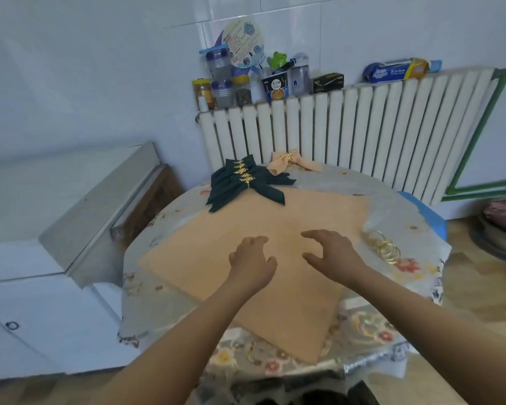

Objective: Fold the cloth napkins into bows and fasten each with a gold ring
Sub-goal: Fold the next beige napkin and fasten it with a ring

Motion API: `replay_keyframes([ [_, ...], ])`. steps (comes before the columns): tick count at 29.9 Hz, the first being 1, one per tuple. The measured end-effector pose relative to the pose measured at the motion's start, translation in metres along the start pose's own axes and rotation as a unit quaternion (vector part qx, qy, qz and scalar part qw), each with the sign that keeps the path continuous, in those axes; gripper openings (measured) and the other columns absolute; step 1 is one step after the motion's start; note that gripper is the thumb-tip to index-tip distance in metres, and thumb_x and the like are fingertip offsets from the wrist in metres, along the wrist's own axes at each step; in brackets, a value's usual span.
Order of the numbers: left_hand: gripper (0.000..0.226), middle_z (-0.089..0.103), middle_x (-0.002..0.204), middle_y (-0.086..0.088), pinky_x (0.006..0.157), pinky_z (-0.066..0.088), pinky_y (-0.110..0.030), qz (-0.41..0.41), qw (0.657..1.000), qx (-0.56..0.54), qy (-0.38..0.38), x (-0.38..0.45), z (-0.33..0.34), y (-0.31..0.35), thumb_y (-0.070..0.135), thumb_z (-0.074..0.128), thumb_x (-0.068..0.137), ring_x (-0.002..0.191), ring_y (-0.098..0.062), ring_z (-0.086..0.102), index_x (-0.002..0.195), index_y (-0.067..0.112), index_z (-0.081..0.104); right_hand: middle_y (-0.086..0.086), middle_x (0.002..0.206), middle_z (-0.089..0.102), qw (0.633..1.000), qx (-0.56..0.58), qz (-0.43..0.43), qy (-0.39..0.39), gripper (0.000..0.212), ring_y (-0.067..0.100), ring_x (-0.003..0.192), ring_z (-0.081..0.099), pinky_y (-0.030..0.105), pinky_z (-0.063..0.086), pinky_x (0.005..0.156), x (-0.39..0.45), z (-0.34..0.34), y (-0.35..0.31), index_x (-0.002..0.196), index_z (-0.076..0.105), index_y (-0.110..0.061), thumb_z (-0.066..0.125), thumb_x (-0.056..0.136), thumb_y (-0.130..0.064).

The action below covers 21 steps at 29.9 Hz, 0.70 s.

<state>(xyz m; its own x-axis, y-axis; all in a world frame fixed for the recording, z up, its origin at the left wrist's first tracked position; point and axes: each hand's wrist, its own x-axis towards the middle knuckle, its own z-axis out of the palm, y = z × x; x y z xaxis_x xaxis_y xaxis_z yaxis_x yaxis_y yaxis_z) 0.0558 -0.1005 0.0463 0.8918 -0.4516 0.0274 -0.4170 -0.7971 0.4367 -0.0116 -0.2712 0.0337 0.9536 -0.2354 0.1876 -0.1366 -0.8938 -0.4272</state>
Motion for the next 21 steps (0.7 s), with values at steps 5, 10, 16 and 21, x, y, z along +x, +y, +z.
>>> replay_keyframes([
  [5,0.057,0.032,0.147,-0.004,0.111,0.029,-0.038,-0.018,0.993,-0.016,-0.117,-0.066,0.025,-0.028,0.039,0.056,0.089,0.134,-0.021,0.034,0.14,0.021,0.039,-0.008,0.144,0.042,0.994,-0.004,0.006,-0.106,0.054,0.014,0.133,0.035,0.031,0.027,0.109,-0.07,0.029,-0.008,0.136,0.044,-0.032,0.058,0.086,-0.048],
  [10,0.072,0.017,0.155,0.001,0.115,0.015,-0.035,0.028,0.986,0.003,-0.164,-0.087,0.033,-0.047,0.055,0.063,0.08,0.143,-0.017,0.015,0.142,0.031,0.037,-0.008,0.155,0.016,0.981,-0.005,-0.001,-0.192,0.079,0.013,0.143,0.01,0.035,0.008,0.115,-0.093,0.041,-0.001,0.141,0.033,-0.038,0.066,0.074,-0.061],
  [16,0.055,0.029,0.144,0.008,0.109,0.013,-0.033,0.001,0.992,-0.046,-0.12,-0.085,0.035,-0.047,0.053,0.07,0.074,0.136,-0.016,0.022,0.126,0.042,0.053,-0.011,0.143,0.037,0.99,0.052,0.037,-0.129,0.032,0.013,0.135,0.025,0.031,0.015,0.108,-0.089,0.043,-0.007,0.099,0.061,-0.048,0.074,0.07,-0.051],
  [21,0.036,0.039,0.129,0.015,0.099,0.015,-0.025,-0.034,0.992,-0.095,-0.072,-0.081,0.04,-0.043,0.047,0.078,0.068,0.129,-0.012,0.029,0.102,0.042,0.067,-0.013,0.13,0.048,0.994,0.057,0.068,-0.069,0.024,0.012,0.126,0.035,0.028,0.021,0.1,-0.085,0.05,-0.012,0.064,0.051,-0.047,0.072,0.075,-0.043],
])
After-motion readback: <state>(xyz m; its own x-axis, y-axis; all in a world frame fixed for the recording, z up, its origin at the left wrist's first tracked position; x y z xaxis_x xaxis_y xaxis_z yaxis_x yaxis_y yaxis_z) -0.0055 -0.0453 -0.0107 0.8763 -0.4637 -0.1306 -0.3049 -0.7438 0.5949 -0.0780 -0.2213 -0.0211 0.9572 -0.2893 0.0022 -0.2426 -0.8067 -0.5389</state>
